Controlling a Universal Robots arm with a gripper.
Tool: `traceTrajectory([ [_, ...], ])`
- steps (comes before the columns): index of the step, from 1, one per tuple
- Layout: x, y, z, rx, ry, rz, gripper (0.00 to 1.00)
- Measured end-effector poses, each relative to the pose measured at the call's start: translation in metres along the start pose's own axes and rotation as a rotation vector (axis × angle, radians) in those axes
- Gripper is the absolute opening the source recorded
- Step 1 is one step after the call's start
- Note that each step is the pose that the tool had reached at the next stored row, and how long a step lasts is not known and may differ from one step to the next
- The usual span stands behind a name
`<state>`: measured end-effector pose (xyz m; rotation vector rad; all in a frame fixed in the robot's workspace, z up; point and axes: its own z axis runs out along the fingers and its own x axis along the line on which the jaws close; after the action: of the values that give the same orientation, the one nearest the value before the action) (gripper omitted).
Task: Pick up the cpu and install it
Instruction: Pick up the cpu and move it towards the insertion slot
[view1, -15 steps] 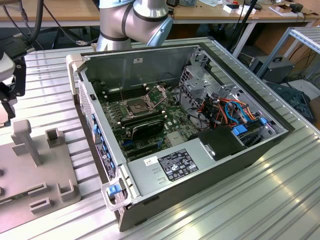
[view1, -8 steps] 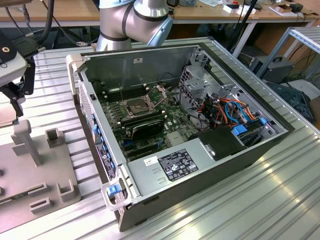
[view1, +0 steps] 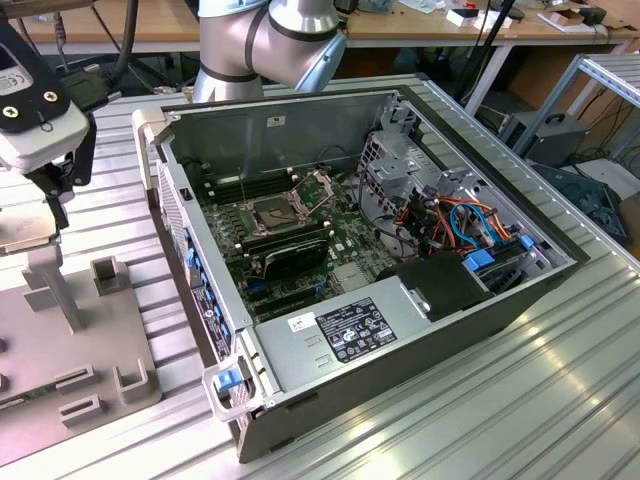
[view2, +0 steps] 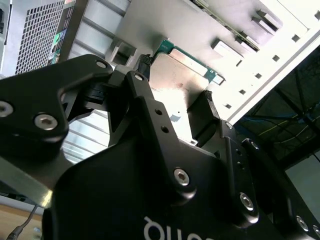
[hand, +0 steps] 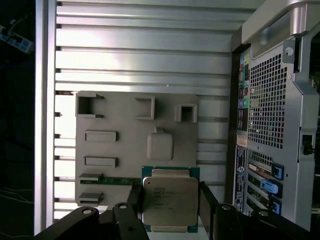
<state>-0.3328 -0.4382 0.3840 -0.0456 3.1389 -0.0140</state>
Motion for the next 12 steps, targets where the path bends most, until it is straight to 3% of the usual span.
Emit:
traceTrajectory([
  [7,-0.0086,-0.0002,0.0001,-0.0001,0.0000,0.000,0.55],
  [12,-0.0092,-0.0002,0.0001,0.0000,0.0000,0.000,0.55],
])
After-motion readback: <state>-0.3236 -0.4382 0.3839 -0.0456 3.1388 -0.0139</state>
